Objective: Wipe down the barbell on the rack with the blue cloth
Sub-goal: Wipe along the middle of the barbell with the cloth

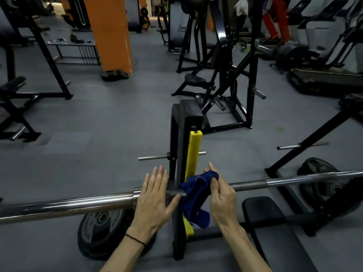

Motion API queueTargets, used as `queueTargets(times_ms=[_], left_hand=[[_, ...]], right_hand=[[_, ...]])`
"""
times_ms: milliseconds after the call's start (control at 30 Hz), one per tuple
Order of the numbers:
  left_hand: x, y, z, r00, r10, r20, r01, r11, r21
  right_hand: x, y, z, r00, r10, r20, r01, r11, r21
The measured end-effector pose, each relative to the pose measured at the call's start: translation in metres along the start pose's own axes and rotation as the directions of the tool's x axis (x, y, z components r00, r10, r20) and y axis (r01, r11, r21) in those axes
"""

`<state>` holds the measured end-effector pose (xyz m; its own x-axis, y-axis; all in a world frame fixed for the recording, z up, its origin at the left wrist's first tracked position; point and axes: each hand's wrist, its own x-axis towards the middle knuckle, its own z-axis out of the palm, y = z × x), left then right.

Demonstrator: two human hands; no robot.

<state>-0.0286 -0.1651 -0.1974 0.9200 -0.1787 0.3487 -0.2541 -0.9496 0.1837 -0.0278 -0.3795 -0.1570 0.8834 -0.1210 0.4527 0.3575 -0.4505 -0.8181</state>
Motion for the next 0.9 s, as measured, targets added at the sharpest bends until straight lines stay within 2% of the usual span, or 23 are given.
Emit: queueTargets(times_ms=[133,367,500,567,633,700,800,900], left_hand=[[0.011,0.018,0.009,1.000,-0.017,0.024,0.016,1.000,0.013],[0.017,0.033,0.015,0.996,-0.085,0.013,0.084,0.996,0.023],[0.005,0.035,0.022,0.993,-0.113,0.027,0.112,0.993,0.040],[-0.005,0.032,0.030,0.989,-0.137,0.058,0.134,0.990,0.052],[-0.013,0.031,0.034,0.986,-0.149,0.073,0.144,0.987,0.076],[-0.017,0.031,0.035,0.987,-0.137,0.079,0.128,0.986,0.108],[-0.017,0.028,0.033,0.990,-0.125,0.068,0.116,0.984,0.132],[-0.019,0.027,0.034,0.991,-0.125,0.043,0.121,0.989,0.091]], right_hand=[[0.027,0.011,-0.031,1.000,-0.012,-0.012,0.012,1.000,-0.016],[0.081,0.004,-0.065,0.985,-0.172,-0.021,0.172,0.985,0.007],[0.070,0.009,-0.039,0.954,-0.273,0.124,0.282,0.957,-0.063],[0.042,0.025,-0.014,0.939,-0.237,0.248,0.279,0.949,-0.148],[0.007,0.038,0.010,0.935,-0.125,0.332,0.202,0.956,-0.211],[-0.021,0.056,0.027,0.943,-0.079,0.323,0.165,0.955,-0.248],[-0.024,0.072,0.033,0.955,-0.141,0.261,0.216,0.933,-0.288],[-0.022,0.074,0.027,0.917,-0.216,0.336,0.341,0.862,-0.375]])
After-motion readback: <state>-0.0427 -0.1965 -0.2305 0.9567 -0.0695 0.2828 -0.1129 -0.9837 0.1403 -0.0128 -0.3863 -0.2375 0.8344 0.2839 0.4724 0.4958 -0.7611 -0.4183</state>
